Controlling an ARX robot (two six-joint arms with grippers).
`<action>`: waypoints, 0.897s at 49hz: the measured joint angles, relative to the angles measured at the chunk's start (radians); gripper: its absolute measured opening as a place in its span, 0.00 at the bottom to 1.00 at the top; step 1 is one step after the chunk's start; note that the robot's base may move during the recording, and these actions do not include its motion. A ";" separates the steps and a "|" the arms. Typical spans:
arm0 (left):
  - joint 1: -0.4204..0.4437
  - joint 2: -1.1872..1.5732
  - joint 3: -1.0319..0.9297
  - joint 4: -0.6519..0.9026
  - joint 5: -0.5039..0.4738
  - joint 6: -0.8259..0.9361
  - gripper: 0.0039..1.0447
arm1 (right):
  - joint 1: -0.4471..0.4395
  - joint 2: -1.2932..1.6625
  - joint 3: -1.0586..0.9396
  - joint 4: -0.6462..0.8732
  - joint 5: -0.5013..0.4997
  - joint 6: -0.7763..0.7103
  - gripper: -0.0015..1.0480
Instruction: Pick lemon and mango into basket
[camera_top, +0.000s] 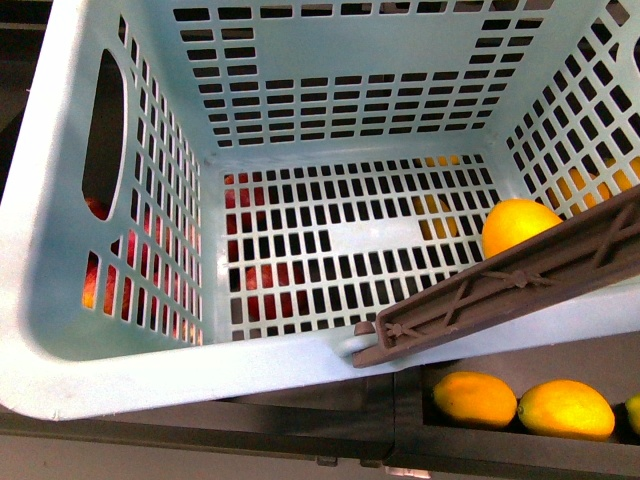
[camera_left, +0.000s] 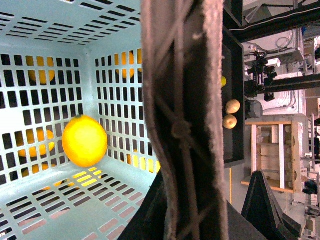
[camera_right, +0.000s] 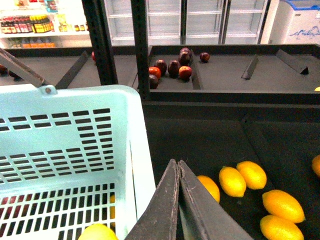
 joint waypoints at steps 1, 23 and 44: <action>0.000 0.000 0.000 0.000 0.000 0.000 0.05 | 0.000 -0.005 -0.003 -0.001 0.000 -0.003 0.02; 0.000 0.000 0.000 0.000 -0.002 0.001 0.05 | 0.000 -0.181 -0.107 -0.077 0.001 -0.004 0.02; 0.000 0.000 0.000 0.000 -0.002 0.001 0.05 | 0.000 -0.300 -0.145 -0.152 0.001 -0.005 0.46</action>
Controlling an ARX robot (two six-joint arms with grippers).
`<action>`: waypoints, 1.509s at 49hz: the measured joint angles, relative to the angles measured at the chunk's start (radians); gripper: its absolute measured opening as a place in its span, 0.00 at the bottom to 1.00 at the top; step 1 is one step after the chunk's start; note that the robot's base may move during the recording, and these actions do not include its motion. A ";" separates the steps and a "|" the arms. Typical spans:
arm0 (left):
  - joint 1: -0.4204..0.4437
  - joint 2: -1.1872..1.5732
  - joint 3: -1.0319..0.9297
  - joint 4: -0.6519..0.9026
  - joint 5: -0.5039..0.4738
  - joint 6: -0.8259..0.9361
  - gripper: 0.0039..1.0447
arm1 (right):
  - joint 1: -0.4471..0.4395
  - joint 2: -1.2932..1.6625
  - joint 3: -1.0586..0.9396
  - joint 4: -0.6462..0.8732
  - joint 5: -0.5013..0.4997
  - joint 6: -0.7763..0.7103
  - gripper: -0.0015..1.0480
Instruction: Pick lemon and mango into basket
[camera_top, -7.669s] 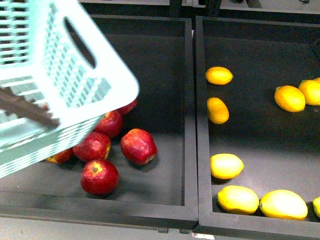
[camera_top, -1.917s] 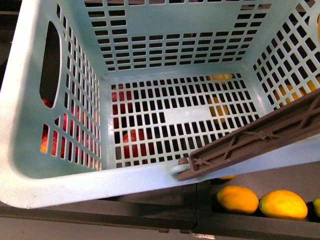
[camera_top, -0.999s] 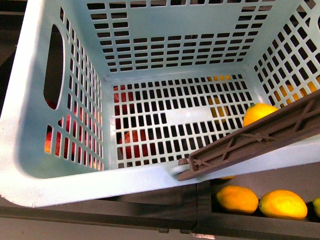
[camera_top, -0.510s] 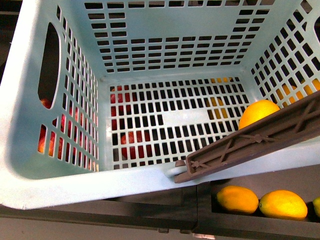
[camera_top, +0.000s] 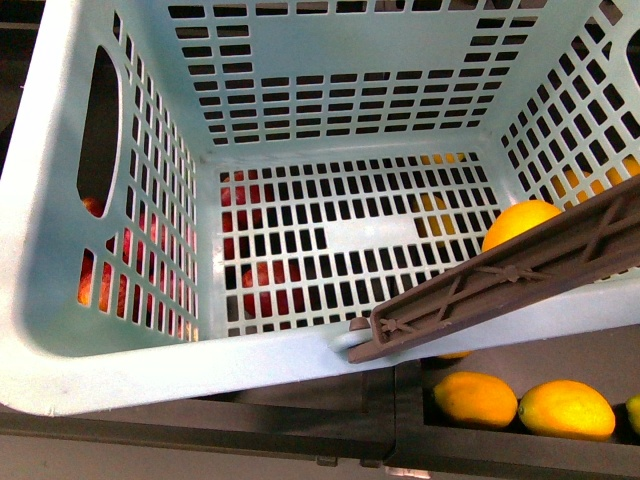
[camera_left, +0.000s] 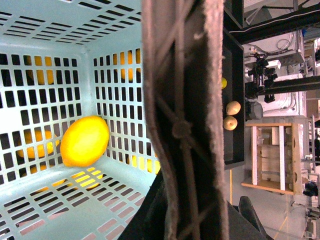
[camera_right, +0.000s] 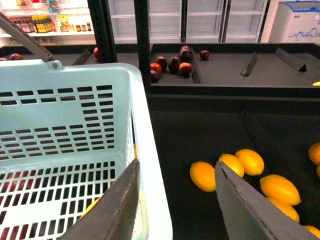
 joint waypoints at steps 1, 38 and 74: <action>0.000 0.000 0.000 0.000 0.000 0.000 0.05 | 0.000 0.000 0.000 0.000 0.000 0.000 0.47; -0.011 0.000 0.000 0.000 0.008 -0.007 0.05 | 0.000 -0.001 -0.002 0.000 0.002 0.000 0.92; -0.002 0.004 0.002 0.000 0.001 -0.001 0.05 | 0.002 -0.002 -0.003 -0.001 0.001 0.000 0.92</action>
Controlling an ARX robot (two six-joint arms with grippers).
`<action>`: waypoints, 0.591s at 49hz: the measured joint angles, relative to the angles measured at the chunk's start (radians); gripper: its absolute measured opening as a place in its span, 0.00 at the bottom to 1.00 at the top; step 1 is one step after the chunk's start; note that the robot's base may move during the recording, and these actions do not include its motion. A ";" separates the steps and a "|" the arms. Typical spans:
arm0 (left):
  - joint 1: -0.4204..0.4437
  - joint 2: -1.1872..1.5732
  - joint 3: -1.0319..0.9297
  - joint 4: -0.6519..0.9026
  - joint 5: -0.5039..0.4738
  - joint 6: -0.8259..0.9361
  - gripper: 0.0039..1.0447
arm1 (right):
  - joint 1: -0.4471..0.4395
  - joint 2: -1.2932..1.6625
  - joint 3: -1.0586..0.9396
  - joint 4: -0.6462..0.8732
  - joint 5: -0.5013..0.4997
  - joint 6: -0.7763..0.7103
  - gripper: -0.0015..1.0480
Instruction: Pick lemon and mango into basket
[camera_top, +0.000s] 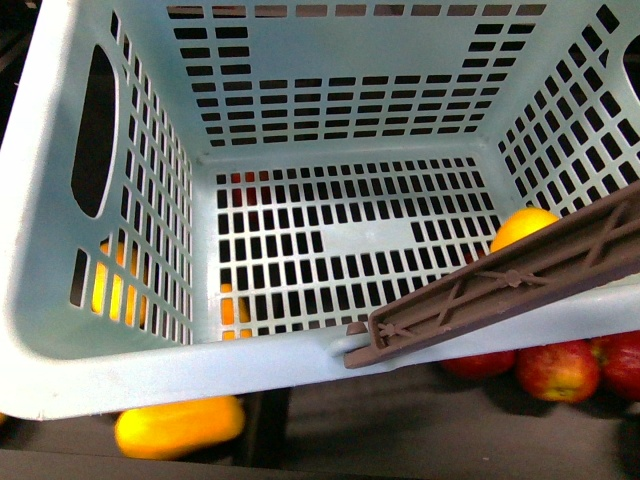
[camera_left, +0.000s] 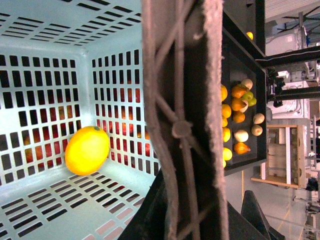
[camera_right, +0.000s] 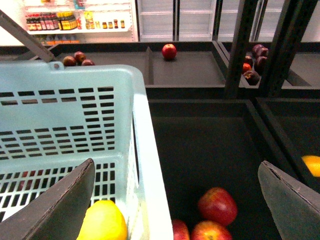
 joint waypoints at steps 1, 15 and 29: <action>0.000 0.000 0.000 0.000 0.002 0.000 0.05 | 0.000 0.000 0.000 0.000 0.000 0.000 0.92; 0.002 0.000 0.000 0.000 0.000 0.004 0.05 | 0.000 0.000 -0.001 0.000 0.000 0.000 0.92; 0.002 0.000 0.000 0.000 -0.001 0.005 0.05 | 0.000 -0.001 -0.001 0.000 0.000 -0.001 0.92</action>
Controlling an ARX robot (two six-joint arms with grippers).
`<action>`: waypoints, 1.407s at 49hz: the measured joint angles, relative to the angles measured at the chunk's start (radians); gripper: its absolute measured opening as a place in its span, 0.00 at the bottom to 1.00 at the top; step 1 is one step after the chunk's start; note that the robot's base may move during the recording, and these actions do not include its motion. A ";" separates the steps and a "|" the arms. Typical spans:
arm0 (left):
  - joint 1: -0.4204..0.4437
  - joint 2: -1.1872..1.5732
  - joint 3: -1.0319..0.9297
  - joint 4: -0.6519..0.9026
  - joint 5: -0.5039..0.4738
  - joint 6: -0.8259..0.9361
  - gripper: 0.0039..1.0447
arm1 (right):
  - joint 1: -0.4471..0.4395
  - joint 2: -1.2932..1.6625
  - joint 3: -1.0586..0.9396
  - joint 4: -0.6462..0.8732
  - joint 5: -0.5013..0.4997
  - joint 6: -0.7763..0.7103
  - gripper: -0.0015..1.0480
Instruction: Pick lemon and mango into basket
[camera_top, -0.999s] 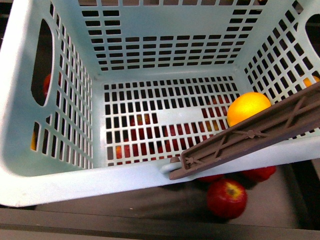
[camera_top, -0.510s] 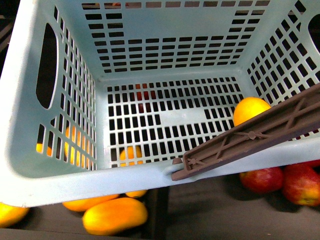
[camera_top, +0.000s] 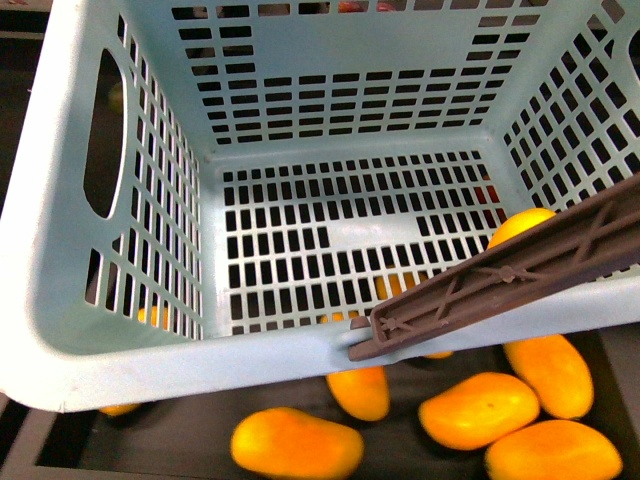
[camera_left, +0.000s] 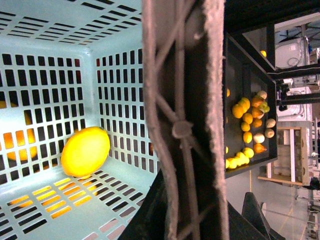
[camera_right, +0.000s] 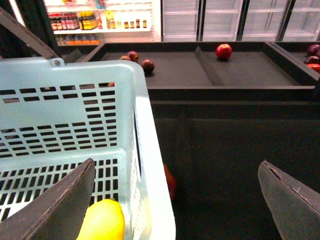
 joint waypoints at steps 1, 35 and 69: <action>0.000 0.000 0.000 0.000 0.000 0.000 0.05 | 0.000 0.000 0.000 0.000 0.000 0.000 0.92; 0.010 0.000 0.000 0.000 -0.012 0.004 0.05 | 0.021 0.121 0.163 -0.390 0.274 0.177 0.92; 0.000 0.000 0.002 0.001 0.003 -0.001 0.05 | -0.533 1.429 0.542 0.093 -0.212 -0.434 0.92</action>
